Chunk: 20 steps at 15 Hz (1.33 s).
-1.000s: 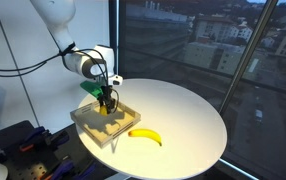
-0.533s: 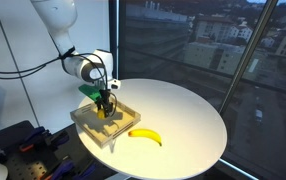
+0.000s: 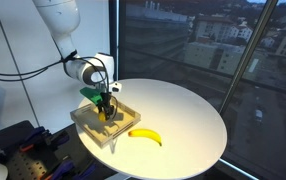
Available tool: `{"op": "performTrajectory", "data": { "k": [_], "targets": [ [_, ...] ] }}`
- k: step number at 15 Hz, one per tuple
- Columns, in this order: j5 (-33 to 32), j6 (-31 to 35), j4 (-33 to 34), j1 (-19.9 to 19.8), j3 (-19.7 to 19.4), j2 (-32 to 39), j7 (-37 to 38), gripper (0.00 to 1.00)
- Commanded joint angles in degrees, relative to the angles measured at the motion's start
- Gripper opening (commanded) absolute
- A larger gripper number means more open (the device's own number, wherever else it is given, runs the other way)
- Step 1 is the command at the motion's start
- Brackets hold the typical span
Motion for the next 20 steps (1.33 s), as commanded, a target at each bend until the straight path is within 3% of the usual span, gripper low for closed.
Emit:
{"op": "performTrajectory", "data": {
  "k": [1, 5, 20],
  "targets": [
    [-0.53, 0.41, 1.10, 0.71, -0.98, 0.83, 1.31, 0.92],
    [-0.44, 0.28, 1.17, 0.59, -1.12, 0.99, 1.17, 1.00],
    [-0.60, -5.24, -0.23, 1.21, -1.79, -3.42, 3.47, 1.00]
  ]
}}
